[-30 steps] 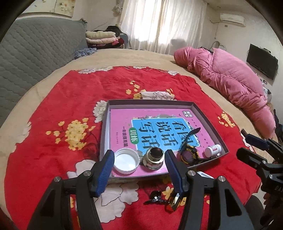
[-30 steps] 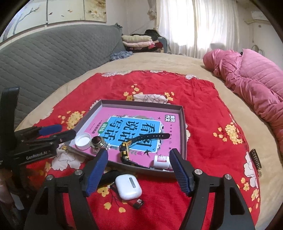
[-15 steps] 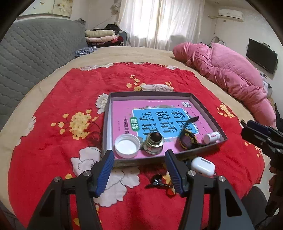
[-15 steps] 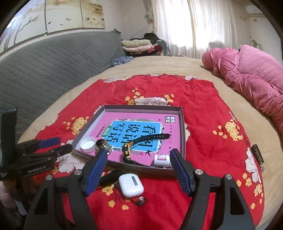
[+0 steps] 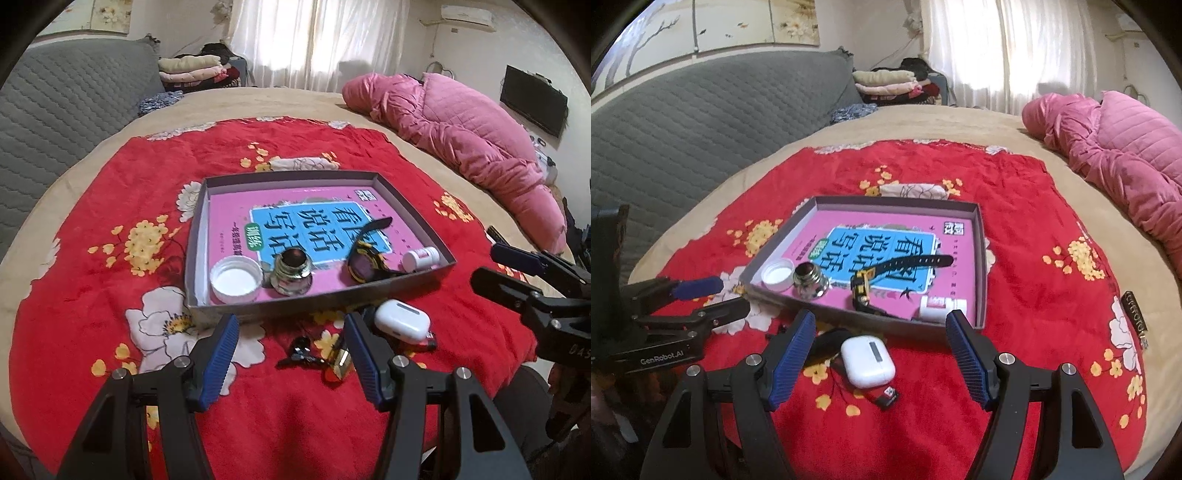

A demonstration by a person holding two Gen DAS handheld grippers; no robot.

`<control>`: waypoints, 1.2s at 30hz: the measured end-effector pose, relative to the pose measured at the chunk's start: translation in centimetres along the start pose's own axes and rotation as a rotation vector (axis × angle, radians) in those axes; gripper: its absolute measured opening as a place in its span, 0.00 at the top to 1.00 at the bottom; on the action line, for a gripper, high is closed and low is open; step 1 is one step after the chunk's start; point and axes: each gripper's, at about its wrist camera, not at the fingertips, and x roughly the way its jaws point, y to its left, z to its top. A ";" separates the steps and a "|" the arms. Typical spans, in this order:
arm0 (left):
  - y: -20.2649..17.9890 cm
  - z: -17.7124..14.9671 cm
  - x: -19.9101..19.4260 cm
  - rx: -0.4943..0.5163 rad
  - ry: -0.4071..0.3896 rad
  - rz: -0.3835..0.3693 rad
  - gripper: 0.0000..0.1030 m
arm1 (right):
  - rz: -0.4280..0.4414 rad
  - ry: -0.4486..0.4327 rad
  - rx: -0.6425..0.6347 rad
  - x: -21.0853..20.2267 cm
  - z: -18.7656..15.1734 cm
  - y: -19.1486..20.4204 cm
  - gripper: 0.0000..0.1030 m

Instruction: Organize rigid objects

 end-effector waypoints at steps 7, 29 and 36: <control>-1.0 -0.7 0.3 0.023 0.029 -0.011 0.43 | 0.010 0.021 -0.029 0.3 -1.1 0.6 0.28; -2.3 -1.5 1.2 0.059 0.074 -0.047 0.43 | 0.044 0.103 -0.046 1.7 -3.4 1.2 0.28; -3.0 -1.9 1.5 0.084 0.089 -0.079 0.43 | 0.050 0.127 -0.045 2.5 -3.8 1.2 0.28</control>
